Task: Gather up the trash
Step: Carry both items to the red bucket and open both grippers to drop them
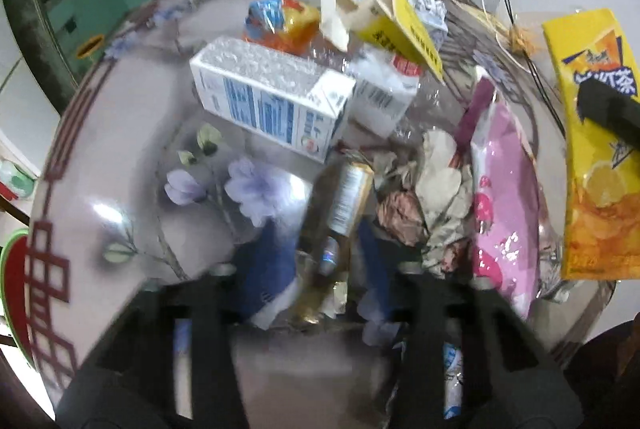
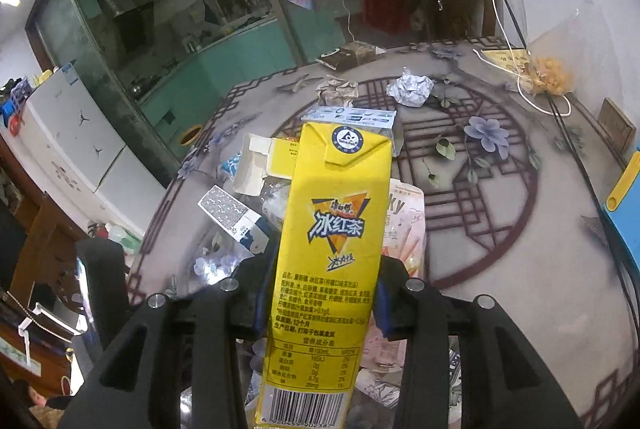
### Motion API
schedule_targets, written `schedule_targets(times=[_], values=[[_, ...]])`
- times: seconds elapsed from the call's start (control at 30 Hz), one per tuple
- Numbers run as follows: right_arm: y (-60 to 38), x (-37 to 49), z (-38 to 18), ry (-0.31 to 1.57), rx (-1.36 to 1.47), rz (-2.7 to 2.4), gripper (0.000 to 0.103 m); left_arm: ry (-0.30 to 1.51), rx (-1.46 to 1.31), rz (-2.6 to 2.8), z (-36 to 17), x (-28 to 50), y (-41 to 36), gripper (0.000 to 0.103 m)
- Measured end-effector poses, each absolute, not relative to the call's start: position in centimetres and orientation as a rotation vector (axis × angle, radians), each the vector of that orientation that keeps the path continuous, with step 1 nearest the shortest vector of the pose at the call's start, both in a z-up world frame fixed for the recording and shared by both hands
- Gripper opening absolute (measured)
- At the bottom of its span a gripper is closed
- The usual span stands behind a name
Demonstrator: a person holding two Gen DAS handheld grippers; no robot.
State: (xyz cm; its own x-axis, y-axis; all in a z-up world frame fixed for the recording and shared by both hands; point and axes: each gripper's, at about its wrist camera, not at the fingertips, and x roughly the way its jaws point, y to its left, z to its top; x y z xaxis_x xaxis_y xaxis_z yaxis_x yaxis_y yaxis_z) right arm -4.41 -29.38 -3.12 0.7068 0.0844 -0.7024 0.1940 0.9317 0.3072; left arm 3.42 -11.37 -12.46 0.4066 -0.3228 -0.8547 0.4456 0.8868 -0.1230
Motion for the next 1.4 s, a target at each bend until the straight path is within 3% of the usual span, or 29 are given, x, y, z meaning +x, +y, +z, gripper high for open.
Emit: schedule_targets(times=[0.27,0.57,0.93,1.4], values=[[-28.3,-4.8,-2.6,0.764,0.328,-0.053,0.039,0.958,0.102,-0.481,-9.2,3.1,-9.2,0.017],[-24.2,-5.1,-1.1,0.713,0.22,0.01,0.039,0.816,0.045,-0.37,-3.8,2.9,-0.6,0.018],[-14.0,-3.6,0.6,0.694,0.227,0.193,0.039,0.777,0.019,-0.154,-3.5,2.3,11.1,0.018],[7.5,5.1,-4.9,0.872,0.263,0.626,0.039,0.83,-0.099,0.19,-6.1,1.2,25.9,0.017]])
